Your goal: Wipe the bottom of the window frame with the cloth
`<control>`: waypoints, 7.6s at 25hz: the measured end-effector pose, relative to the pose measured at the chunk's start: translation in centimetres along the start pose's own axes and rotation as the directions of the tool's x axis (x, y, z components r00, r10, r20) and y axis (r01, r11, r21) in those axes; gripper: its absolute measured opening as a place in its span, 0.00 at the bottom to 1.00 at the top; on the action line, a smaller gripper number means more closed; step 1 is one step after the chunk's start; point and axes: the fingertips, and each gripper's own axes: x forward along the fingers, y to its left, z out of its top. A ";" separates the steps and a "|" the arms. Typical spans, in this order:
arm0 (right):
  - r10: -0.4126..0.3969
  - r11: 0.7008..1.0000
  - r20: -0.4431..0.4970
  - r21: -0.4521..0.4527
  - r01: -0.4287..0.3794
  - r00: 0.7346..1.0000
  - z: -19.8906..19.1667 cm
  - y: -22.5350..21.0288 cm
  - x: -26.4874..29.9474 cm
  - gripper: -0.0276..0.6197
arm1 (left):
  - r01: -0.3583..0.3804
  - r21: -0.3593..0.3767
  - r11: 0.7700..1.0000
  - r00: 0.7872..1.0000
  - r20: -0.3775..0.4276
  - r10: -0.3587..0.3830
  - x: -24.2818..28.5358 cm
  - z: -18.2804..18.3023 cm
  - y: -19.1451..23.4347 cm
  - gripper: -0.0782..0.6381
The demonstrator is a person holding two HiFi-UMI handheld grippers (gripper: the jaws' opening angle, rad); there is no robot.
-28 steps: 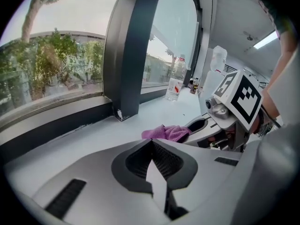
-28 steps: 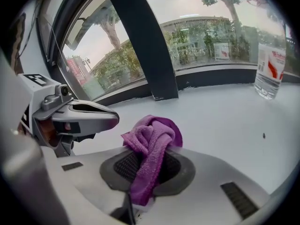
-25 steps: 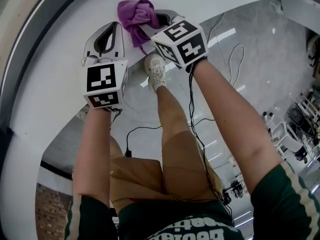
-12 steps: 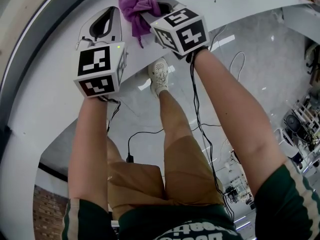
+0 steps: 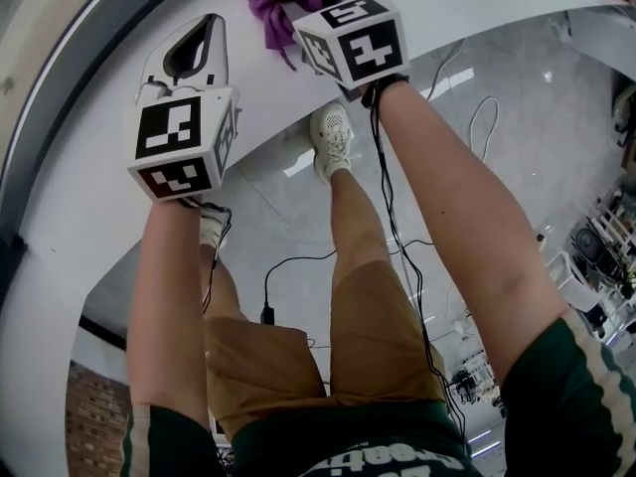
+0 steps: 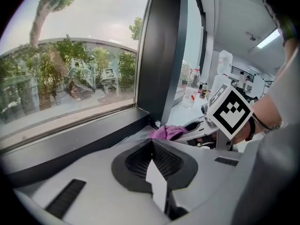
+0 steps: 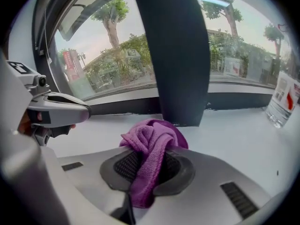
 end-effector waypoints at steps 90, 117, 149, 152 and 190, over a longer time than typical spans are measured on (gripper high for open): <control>0.374 0.862 -0.184 -0.294 -0.414 0.909 3.4 58.1 19.7 0.15 | -0.508 -0.403 0.761 0.842 -0.049 0.537 -39.9 -26.6 39.0 0.12; 0.522 0.685 -0.309 -0.404 -0.606 0.795 1.0 76.1 21.9 0.15 | -0.581 -0.470 0.664 0.786 -0.114 0.608 -47.2 -32.7 41.6 0.12; 0.494 0.550 -0.457 -0.494 -0.673 0.740 -6.2 75.7 15.7 0.15 | -0.605 -0.466 0.645 0.774 -0.156 0.614 -49.6 -34.5 37.4 0.12; 0.490 0.559 -0.458 -0.488 -0.671 0.742 -6.3 74.8 15.5 0.15 | -0.601 -0.459 0.654 0.778 -0.151 0.610 -48.9 -33.8 37.2 0.12; 0.372 0.680 -0.411 -0.490 -0.546 0.832 -4.8 55.3 11.8 0.15 | -0.452 -0.301 0.840 0.891 -0.111 0.440 -35.5 -23.2 27.6 0.12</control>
